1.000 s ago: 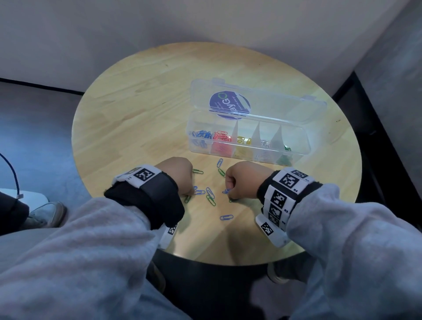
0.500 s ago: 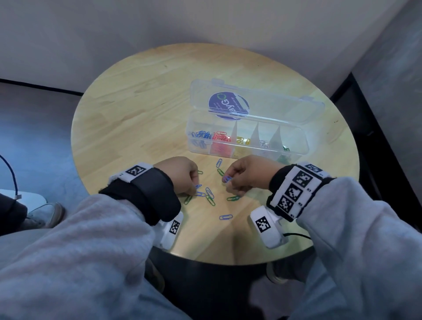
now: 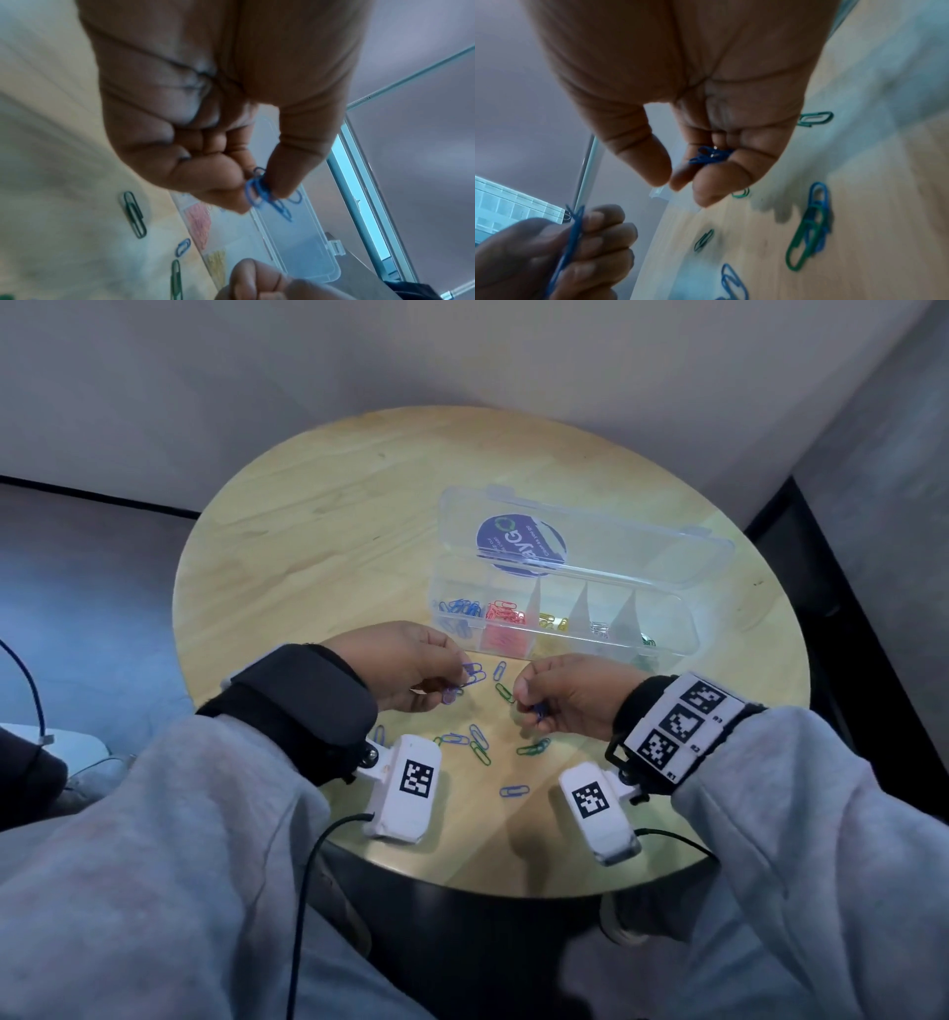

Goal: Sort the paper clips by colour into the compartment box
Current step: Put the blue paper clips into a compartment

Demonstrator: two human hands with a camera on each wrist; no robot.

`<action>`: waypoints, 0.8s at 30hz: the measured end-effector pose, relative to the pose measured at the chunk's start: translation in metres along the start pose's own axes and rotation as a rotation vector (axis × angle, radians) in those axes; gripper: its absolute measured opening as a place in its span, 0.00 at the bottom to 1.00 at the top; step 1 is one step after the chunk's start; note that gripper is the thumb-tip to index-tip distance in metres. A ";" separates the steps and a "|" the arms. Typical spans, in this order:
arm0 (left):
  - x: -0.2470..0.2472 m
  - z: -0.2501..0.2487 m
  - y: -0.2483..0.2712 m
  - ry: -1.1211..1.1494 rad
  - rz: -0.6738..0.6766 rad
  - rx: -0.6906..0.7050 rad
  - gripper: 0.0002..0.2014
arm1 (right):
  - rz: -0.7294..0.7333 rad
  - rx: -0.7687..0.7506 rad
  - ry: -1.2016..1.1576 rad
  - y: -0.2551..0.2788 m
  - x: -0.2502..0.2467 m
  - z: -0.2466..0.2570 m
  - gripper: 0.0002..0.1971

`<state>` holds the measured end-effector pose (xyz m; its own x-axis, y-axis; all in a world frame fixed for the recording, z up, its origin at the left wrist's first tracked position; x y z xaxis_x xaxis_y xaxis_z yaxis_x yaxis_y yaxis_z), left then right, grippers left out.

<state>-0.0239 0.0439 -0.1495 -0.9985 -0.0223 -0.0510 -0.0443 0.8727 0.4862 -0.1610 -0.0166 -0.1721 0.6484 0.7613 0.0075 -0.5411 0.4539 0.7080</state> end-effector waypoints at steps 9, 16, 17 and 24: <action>0.000 0.007 0.002 0.297 -0.010 -0.126 0.10 | -0.269 -0.045 0.855 0.012 -0.021 0.015 0.06; 0.003 0.001 0.002 0.356 0.054 -0.108 0.13 | -0.266 0.019 1.174 0.012 -0.015 -0.001 0.08; 0.002 0.001 0.002 0.363 0.056 -0.099 0.14 | -0.269 0.016 1.192 0.011 -0.013 -0.002 0.07; -0.017 0.005 0.006 0.105 -0.106 -0.084 0.11 | -0.254 0.023 1.292 0.011 -0.008 -0.005 0.05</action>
<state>-0.0074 0.0518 -0.1504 -0.9859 -0.1667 -0.0166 -0.1479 0.8190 0.5544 -0.1748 -0.0155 -0.1685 -0.2526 0.5532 -0.7938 -0.4634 0.6510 0.6012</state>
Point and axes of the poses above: each hand's wrist, its own y-axis away from the middle knuckle, its own x-axis out of the palm, z = x × y, the point moved 7 cm from there along -y, towards the middle knuckle, and after that the axes turned 5 degrees about x, right-handed, at the moved point
